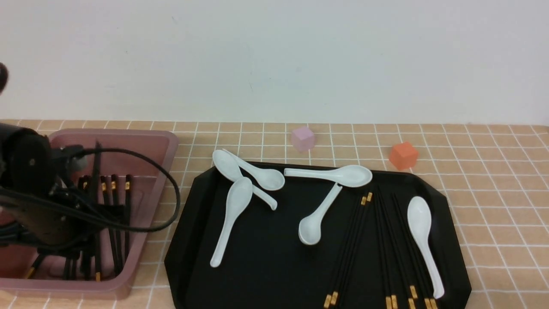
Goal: On brown tablecloth take chopsticks from black tray and put them in box.
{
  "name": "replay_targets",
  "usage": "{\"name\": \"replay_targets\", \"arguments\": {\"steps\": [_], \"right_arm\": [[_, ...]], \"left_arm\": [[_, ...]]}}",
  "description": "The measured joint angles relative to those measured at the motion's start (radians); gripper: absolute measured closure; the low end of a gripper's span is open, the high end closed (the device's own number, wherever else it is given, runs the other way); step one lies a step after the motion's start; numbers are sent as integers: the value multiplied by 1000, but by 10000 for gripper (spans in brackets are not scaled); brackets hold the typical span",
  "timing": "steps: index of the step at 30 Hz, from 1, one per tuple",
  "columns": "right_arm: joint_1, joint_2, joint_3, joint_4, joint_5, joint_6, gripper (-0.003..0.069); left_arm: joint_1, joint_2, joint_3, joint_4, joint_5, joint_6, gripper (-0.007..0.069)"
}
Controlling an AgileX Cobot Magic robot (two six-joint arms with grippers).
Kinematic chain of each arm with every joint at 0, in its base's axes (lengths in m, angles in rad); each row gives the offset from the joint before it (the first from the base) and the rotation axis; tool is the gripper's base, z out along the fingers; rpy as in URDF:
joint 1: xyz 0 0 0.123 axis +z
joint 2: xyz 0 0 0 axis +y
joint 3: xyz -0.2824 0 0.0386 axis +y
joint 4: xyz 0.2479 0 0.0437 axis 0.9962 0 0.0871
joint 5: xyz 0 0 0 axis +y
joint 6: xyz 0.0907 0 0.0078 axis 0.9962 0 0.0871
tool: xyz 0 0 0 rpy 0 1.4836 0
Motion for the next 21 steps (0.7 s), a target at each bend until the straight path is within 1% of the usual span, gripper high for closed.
{"name": "replay_targets", "arguments": {"steps": [3,6,9,11,12,13,14,16,18,19,20,21], "right_arm": [[0,0,0,0,0,0,419],[0,0,0,0,0,0,419],[0,0,0,0,0,0,419],[0,0,0,0,0,0,419],[0,0,0,0,0,0,419],[0,0,0,0,0,0,419],[0,0,0,0,0,0,419],[0,0,0,-1,0,0,419],[0,0,0,-1,0,0,419],[0,0,0,-1,0,0,419],[0,0,0,-1,0,0,419],[0,0,0,-1,0,0,419]], "left_arm": [[0,3,0,0,8,0,331],[0,-4,0,0,45,0,268],[0,-45,0,0,95,1,264],[0,-76,0,0,119,4,295],[0,-120,0,0,145,8,347],[0,-133,0,0,152,8,362],[0,-172,0,0,171,8,414],[0,-222,0,0,191,8,479],[0,-318,1,0,218,8,581],[0,-353,5,0,224,8,613],[0,-389,12,0,227,9,637],[0,-418,22,-1,227,9,637]]}}
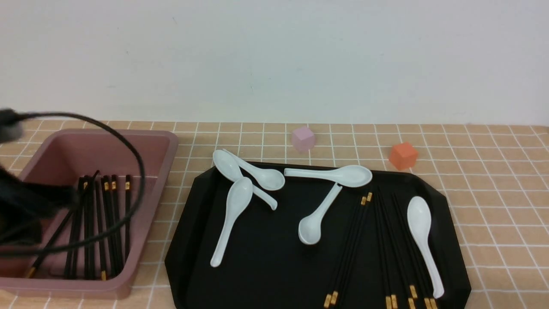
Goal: On brown tablecloth take chopsticks from black tray and put them in box.
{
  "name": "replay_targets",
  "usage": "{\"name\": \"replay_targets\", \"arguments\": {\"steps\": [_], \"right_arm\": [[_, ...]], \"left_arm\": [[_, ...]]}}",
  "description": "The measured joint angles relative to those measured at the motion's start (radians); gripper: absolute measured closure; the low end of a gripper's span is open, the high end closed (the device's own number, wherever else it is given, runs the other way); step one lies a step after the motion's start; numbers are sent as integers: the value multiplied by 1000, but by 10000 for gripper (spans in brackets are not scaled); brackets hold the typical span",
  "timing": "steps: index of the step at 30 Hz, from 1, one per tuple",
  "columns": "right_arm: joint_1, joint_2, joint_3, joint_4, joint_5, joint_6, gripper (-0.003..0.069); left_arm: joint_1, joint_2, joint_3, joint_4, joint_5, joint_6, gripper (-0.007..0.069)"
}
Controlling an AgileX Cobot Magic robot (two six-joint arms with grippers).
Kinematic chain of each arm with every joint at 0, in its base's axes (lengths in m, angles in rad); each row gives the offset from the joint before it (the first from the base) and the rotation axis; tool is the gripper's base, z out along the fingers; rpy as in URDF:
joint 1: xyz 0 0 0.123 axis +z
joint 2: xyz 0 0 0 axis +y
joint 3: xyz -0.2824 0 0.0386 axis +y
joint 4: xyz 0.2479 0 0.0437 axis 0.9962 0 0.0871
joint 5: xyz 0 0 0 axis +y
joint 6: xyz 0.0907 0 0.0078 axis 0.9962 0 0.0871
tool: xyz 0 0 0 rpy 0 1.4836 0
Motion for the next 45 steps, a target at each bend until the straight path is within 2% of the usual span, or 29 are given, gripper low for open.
{"name": "replay_targets", "arguments": {"steps": [5,11,16,19,29,38,45], "right_arm": [[0,0,0,1,0,0,419],[0,0,0,1,0,0,419],[0,0,0,1,0,0,419],[0,0,0,1,0,0,419],[0,0,0,1,0,0,419],[0,0,0,1,0,0,419],[0,0,0,1,0,0,419]], "left_arm": [[0,-302,151,-62,-63,0,637],[0,-652,410,-141,-288,0,637],[0,-829,577,-155,-476,0,637],[0,-874,618,-157,-531,0,637],[0,-885,640,-158,-531,0,637],[0,-886,652,-87,-532,0,637],[0,-1044,818,-89,-573,0,636]]}}
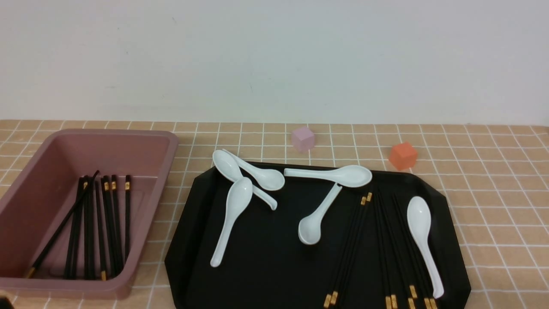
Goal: On brown tablecloth take chopsticks from black tray and put them in box.
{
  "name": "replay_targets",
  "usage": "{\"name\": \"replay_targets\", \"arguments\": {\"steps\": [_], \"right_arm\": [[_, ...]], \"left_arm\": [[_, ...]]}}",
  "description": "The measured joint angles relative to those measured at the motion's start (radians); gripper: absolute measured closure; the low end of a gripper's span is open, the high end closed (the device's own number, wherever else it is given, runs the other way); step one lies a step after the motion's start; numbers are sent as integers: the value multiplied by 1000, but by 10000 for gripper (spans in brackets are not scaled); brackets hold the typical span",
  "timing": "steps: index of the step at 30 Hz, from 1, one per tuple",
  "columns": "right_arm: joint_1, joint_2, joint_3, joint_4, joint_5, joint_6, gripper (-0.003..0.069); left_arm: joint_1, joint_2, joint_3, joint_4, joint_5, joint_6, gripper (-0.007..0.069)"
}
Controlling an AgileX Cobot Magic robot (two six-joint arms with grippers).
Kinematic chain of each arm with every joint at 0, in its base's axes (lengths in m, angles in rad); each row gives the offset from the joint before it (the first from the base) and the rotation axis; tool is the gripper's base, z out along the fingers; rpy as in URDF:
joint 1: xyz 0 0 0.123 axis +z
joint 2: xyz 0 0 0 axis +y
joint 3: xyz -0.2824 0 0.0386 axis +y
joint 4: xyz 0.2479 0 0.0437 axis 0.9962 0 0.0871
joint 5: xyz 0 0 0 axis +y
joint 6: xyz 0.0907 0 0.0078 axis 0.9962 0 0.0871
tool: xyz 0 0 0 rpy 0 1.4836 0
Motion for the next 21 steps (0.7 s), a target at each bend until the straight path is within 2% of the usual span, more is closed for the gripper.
{"name": "replay_targets", "arguments": {"steps": [5,21], "right_arm": [[0,0,0,0,0,0,419],[0,0,0,0,0,0,419]], "left_arm": [[0,-122,103,0,-14,0,634],[0,-130,113,-1,41,0,620]]}}
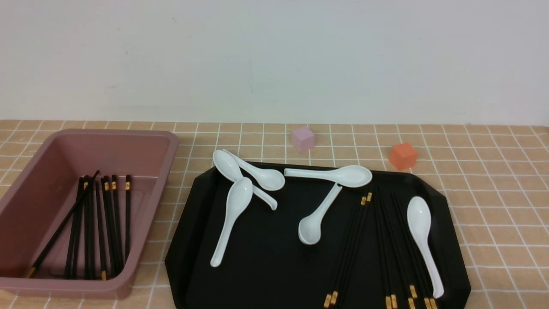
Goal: On brown tablecloth take chopsticks from black tray and put them in box.
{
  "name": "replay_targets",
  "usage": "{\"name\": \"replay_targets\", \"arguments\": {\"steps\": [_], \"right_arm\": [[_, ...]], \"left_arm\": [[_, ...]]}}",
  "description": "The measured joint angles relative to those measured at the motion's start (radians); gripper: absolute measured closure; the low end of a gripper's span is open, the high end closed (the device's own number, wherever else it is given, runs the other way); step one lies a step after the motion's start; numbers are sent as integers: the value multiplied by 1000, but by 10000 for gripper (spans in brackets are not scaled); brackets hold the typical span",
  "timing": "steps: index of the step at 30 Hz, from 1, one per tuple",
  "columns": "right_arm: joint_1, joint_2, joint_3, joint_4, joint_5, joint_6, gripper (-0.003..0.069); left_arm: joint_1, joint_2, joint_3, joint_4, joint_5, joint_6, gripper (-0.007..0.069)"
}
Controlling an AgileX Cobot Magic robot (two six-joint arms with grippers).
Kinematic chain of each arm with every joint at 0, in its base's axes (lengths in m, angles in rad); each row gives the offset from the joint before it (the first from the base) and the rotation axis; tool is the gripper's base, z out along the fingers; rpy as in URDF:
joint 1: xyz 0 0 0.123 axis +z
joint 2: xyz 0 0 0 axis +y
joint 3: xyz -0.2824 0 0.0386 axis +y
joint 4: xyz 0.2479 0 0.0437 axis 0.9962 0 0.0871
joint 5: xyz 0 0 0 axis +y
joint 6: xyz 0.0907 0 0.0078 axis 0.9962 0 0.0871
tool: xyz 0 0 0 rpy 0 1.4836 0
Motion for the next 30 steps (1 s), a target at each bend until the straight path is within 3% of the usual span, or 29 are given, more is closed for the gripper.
{"name": "replay_targets", "arguments": {"steps": [30], "right_arm": [[0,0,0,0,0,0,419]], "left_arm": [[1,0,0,0,2,0,601]]}}
